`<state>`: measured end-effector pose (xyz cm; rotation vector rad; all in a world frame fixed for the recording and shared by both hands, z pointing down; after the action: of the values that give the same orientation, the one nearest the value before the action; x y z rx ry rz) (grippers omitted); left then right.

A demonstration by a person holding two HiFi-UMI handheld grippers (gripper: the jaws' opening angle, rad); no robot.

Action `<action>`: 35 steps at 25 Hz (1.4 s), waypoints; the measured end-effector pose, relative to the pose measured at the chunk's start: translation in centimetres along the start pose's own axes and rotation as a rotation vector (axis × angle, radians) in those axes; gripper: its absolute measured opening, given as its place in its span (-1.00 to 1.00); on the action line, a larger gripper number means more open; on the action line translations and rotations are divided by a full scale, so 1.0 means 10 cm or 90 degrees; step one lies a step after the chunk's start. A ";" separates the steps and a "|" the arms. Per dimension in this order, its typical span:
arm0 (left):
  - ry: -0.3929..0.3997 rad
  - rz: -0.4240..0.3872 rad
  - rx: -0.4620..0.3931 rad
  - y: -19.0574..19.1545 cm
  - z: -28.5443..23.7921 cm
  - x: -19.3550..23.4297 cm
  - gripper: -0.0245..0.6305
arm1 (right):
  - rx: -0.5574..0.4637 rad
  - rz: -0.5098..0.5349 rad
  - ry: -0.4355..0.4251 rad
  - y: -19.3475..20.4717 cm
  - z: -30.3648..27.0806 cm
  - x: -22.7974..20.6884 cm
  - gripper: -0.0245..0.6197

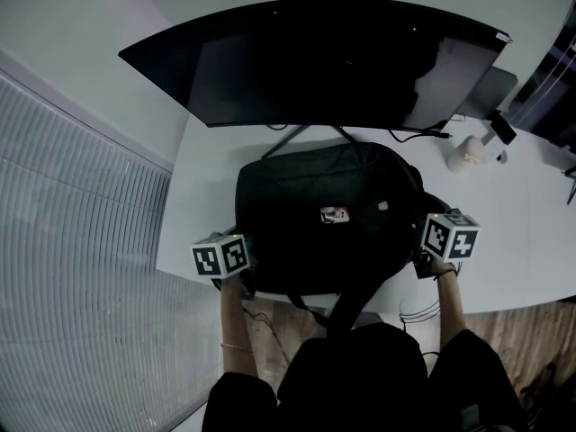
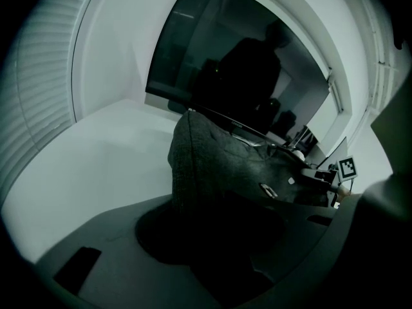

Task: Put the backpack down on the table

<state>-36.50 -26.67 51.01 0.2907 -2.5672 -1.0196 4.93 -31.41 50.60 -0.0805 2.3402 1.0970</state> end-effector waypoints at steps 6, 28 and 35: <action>-0.024 0.026 0.017 0.02 -0.05 0.04 -0.34 | 0.019 -0.012 0.022 0.00 -0.04 -0.04 -0.44; -0.187 -0.062 -0.064 0.03 0.38 0.00 -0.26 | -0.058 -0.010 0.027 -0.21 0.32 -0.04 -0.30; -0.195 -0.093 -0.119 0.04 0.63 -0.14 -0.84 | -0.080 0.042 0.010 -0.25 0.49 0.06 -0.70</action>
<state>-37.81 -22.10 46.70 0.2950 -2.7210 -1.4479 7.31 -29.37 46.04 -0.0595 2.3006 1.2790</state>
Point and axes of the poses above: the fingertips, and each gripper's own axes: z backward along the fingers, x to its left, y out of its underside, the point moved 8 cm from there along z, backward along the fingers, and after that the axes turned 11 degrees about -z, right-handed, at the moved point
